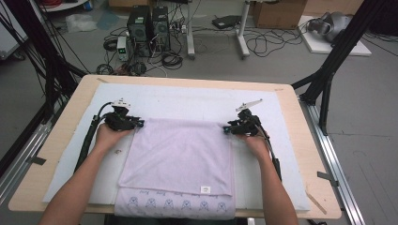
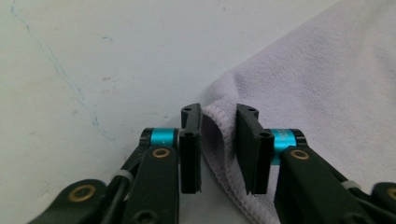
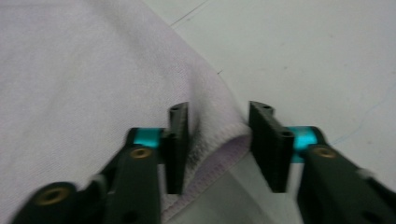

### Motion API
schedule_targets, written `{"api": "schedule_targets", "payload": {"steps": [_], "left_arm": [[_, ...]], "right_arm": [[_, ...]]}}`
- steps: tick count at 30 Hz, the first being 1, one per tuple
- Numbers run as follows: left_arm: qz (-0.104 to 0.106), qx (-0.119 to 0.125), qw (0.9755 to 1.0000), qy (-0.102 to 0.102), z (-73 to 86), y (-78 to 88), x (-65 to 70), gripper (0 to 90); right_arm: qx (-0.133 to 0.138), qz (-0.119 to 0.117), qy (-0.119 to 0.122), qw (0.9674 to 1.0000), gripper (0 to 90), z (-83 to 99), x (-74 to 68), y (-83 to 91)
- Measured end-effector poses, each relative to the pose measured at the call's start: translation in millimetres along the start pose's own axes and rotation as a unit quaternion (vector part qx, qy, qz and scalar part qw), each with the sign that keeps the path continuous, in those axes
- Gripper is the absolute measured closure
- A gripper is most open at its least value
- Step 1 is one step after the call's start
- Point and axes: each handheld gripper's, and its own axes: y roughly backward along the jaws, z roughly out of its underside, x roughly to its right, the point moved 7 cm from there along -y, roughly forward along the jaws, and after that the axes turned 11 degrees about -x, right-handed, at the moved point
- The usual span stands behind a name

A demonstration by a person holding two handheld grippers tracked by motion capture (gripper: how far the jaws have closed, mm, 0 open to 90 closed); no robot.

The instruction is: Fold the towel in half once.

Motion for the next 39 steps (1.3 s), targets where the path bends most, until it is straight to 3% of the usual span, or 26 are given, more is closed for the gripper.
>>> {"api": "schedule_targets", "payload": {"steps": [1,2,4,8,12,18,20,21,23,26,30,33,35,37,39], "left_arm": [[0.0,0.002,1.0,-0.002,-0.7,-0.4,1.3,77.9],[0.0,0.002,0.9999,-0.01,-0.9,0.6,1.4,79.6],[-0.003,0.011,0.9999,-0.007,-3.0,3.4,-1.0,83.8],[-0.019,0.029,0.9994,-0.001,-18.7,14.1,-8.0,85.7],[-0.043,0.045,0.9981,0.001,-52.5,31.6,-15.2,85.9],[-0.086,0.1,0.9912,-0.011,-114.2,72.3,-21.6,86.1],[-0.1,0.103,0.9896,-0.013,-123.4,77.0,-24.3,84.0],[-0.108,0.101,0.989,-0.008,-123.6,76.1,-26.4,78.7],[-0.094,0.085,0.9919,0.009,-116.5,70.4,-31.2,66.4],[-0.091,0.07,0.9933,0.014,-95.5,63.3,-37.1,62.7],[-0.07,0.052,0.9958,0.029,-65.7,53.7,-40.3,57.1],[-0.048,0.051,0.9973,0.021,-48.2,49.1,-32.2,55.6],[-0.039,0.05,0.9979,0.011,-38.2,46.6,-23.9,54.8],[-0.032,0.046,0.9984,-0.002,-29.8,44.9,-15.2,54.3],[-0.023,0.047,0.9986,-0.01,-23.2,44.6,-6.5,54.0]], "right_arm": [[0.002,-0.019,0.003,0.9998,80.8,-0.1,-1.2,0.4],[0.002,-0.032,0.002,0.9995,83.2,-1.2,-3.2,0.3],[-0.002,-0.017,0.012,0.9998,84.5,-4.7,-3.7,0.5],[0.016,0.004,0.01,0.9998,85.6,-20.1,2.7,13.2],[0.019,0.032,0.026,0.999,85.7,-45.0,11.2,33.6],[0.044,0.073,0.044,0.9954,85.6,-94.2,28.2,81.8],[0.051,0.079,0.043,0.9946,78.5,-106.1,34.6,91.3],[0.056,0.08,0.032,0.9947,73.0,-109.5,38.1,92.3],[0.062,0.086,0.017,0.9942,59.3,-108.8,43.5,88.6],[0.049,0.059,-0.012,0.997,51.4,-94.3,45.2,74.1],[0.033,0.053,-0.016,0.9979,48.2,-68.9,41.6,57.8],[0.027,0.039,-0.015,0.9988,46.0,-52.5,32.7,51.1],[0.006,0.019,-0.023,0.9995,44.9,-43.4,25.3,45.9],[0.018,0.034,0.0,0.9993,48.8,-35.6,15.6,44.4],[0.016,0.027,0.003,0.9995,48.0,-28.7,7.5,42.4]]}}
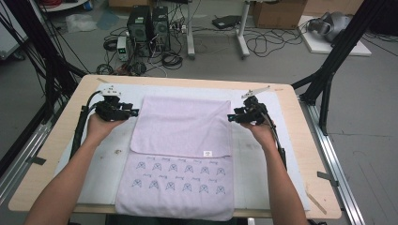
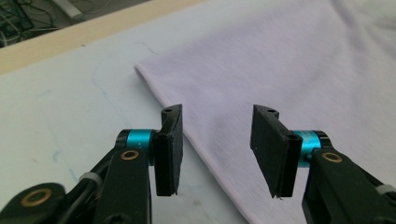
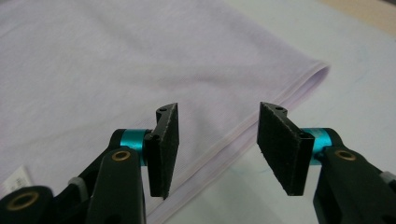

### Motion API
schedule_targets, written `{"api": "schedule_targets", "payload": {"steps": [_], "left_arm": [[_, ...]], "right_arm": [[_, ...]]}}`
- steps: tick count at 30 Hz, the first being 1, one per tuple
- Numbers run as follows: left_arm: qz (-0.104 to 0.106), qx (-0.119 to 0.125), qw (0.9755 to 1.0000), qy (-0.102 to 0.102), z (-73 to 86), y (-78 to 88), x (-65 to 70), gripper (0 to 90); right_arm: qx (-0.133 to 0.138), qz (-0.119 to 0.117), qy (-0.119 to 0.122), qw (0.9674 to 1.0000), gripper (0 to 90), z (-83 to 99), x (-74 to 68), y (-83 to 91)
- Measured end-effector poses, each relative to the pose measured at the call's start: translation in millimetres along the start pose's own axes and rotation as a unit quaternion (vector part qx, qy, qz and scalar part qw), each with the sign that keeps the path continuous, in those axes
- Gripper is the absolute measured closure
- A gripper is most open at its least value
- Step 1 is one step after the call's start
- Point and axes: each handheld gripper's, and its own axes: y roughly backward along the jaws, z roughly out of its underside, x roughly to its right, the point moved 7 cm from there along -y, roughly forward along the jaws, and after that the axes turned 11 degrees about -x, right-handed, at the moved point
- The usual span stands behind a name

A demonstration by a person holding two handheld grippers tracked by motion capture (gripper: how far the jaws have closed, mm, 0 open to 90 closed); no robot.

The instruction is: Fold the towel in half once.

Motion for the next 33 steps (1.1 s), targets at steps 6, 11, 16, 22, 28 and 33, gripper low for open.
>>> {"api": "schedule_targets", "payload": {"steps": [6,11,16,22,28,33], "left_arm": [[0.021,0.011,0.9993,-0.029,16.9,11.2,24.0,54.0],[0.027,0.013,0.9984,-0.048,33.3,18.6,40.3,54.3],[0.035,0.014,0.9973,-0.063,44.1,20.8,53.3,54.1],[0.052,0.004,0.9956,-0.078,59.0,19.9,66.0,55.6],[0.06,-0.01,0.9944,-0.087,73.5,15.9,71.0,60.4],[0.066,-0.018,0.9937,-0.089,78.7,12.6,72.0,63.2]], "right_arm": [[0.014,-0.01,0.023,0.9996,48.9,20.2,-27.0,6.2],[0.016,-0.01,0.029,0.9994,50.0,39.9,-42.6,14.5],[0.013,-0.009,0.049,0.9987,50.9,52.0,-56.7,18.5],[-0.003,-0.023,0.07,0.9972,52.1,58.2,-73.9,10.4],[-0.021,-0.033,0.083,0.9957,54.2,58.5,-84.6,-2.1],[-0.044,-0.038,0.088,0.9944,55.3,64.3,-89.2,-12.0]]}}
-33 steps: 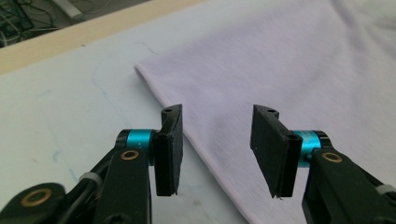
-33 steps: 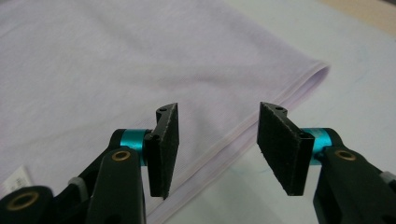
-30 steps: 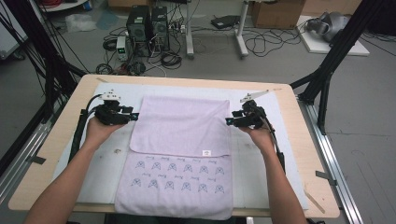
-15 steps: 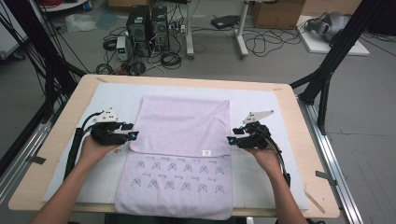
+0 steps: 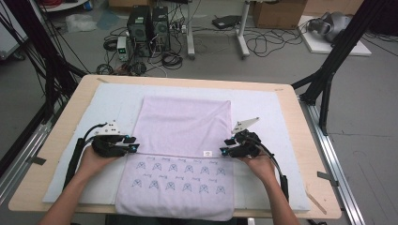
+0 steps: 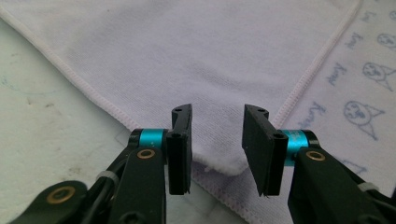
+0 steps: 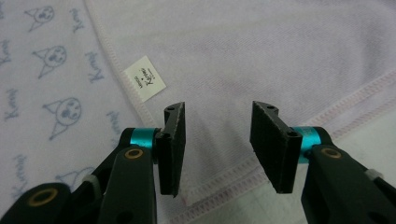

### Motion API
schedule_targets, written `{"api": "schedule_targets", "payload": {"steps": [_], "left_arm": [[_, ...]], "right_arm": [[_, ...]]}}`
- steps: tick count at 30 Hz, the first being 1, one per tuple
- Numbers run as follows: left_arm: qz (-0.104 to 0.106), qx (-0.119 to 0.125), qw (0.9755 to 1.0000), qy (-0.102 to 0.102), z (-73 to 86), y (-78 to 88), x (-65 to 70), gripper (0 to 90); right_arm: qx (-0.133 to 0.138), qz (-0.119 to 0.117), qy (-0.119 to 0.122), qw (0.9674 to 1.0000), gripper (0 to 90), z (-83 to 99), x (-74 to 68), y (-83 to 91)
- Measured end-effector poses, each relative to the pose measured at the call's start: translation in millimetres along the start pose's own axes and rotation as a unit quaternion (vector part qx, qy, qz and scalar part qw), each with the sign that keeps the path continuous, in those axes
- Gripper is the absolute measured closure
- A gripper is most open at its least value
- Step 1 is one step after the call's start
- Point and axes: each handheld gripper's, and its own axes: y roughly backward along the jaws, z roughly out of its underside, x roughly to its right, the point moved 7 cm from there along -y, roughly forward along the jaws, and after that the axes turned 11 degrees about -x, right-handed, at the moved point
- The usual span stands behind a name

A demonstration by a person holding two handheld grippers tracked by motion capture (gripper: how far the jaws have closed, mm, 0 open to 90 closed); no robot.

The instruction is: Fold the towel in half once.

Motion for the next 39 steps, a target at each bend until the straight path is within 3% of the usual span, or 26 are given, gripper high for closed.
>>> {"api": "schedule_targets", "payload": {"steps": [4,6,9,13,17,21,24,28,33,39], "left_arm": [[0.0,-0.012,0.9999,-0.004,2.6,-3.5,1.2,63.1],[-0.001,-0.013,0.9999,-0.002,2.8,-4.5,1.0,63.2],[0.0,-0.018,0.9998,-0.004,4.0,-6.5,0.0,64.5],[-0.009,-0.02,0.9997,-0.009,4.1,-7.7,1.1,68.4],[-0.017,-0.023,0.9994,-0.017,3.2,-8.5,3.2,76.9],[-0.014,-0.024,0.9995,-0.013,2.3,-8.7,3.7,86.3],[-0.009,-0.024,0.9997,-0.005,1.0,-7.0,2.6,87.5],[-0.001,-0.012,0.9999,0.006,-3.4,-0.2,1.1,87.8],[-0.002,0.014,0.9998,0.012,-14.1,15.9,0.7,87.8],[-0.003,0.026,0.9997,-0.005,-23.9,40.4,11.7,87.9]], "right_arm": [[0.003,0.002,0.005,1.0,55.6,0.0,-1.7,-1.1],[0.025,0.017,0.011,0.9995,57.6,2.5,-1.8,0.3],[0.022,0.007,-0.003,0.9997,56.7,10.8,-0.9,-1.2],[0.029,0.006,-0.001,0.9996,57.6,14.1,-1.4,-2.1],[0.032,0.013,0.009,0.9994,68.0,14.1,-2.2,-5.7],[0.032,0.001,0.012,0.9994,83.3,14.0,-2.5,-5.5],[0.035,-0.012,0.005,0.9993,86.9,14.0,-1.5,-4.1],[0.047,-0.023,-0.002,0.9986,87.5,13.4,0.5,2.5],[0.067,-0.019,0.001,0.9976,87.5,6.0,1.5,20.2],[0.088,-0.017,0.015,0.9958,87.5,-1.2,-7.1,42.5]]}}
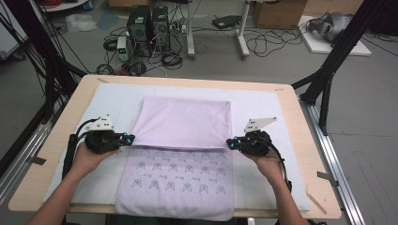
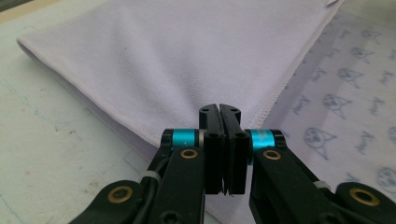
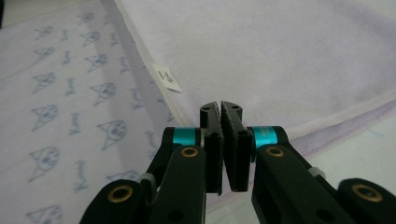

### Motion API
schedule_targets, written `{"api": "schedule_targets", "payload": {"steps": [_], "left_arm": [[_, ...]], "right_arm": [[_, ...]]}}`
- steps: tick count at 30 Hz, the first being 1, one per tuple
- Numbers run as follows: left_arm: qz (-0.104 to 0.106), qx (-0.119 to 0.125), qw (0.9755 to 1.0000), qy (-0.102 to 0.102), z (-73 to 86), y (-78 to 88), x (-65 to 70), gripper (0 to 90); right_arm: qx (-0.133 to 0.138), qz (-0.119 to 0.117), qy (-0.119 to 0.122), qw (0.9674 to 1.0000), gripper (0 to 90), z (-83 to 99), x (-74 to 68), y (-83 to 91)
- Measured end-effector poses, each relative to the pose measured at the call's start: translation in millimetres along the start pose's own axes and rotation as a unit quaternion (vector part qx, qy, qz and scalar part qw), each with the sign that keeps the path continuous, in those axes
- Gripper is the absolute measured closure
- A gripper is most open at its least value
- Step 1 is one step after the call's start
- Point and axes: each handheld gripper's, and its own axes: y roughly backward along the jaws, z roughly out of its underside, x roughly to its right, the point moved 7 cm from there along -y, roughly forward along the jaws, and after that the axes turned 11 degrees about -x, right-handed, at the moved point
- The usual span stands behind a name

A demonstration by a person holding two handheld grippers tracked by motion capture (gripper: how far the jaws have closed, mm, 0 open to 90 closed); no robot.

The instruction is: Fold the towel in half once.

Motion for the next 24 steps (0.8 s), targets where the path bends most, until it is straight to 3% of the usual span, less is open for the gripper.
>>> {"api": "schedule_targets", "payload": {"steps": [5,8,9,11,13,19,24], "left_arm": [[0.011,0.009,0.9998,-0.016,12.0,20.7,29.3,87.9],[0.031,0.006,0.9992,-0.026,30.7,28.4,48.6,86.7],[0.031,0.001,0.9993,-0.023,35.6,28.8,50.5,81.1],[0.03,-0.008,0.9994,-0.016,41.6,26.2,50.0,67.1],[0.033,-0.014,0.9993,-0.015,43.0,20.7,48.2,64.4],[0.041,-0.037,0.9983,-0.021,44.6,-5.2,42.3,65.3],[0.057,-0.06,0.996,-0.035,51.7,-27.9,49.2,68.7]], "right_arm": [[0.0,-0.01,0.016,0.9998,87.5,7.6,-28.1,16.2],[0.002,-0.041,0.028,0.9988,85.4,20.7,-53.6,21.5],[0.001,-0.05,0.031,0.9983,78.5,25.3,-59.5,20.9],[-0.006,-0.041,0.027,0.9988,72.7,31.2,-61.6,17.3],[-0.012,-0.032,0.023,0.9991,67.8,33.4,-58.2,11.5],[-0.037,-0.04,0.021,0.9983,59.1,38.1,-52.8,-13.3],[-0.064,-0.046,0.025,0.9966,57.4,44.4,-52.4,-29.4]]}}
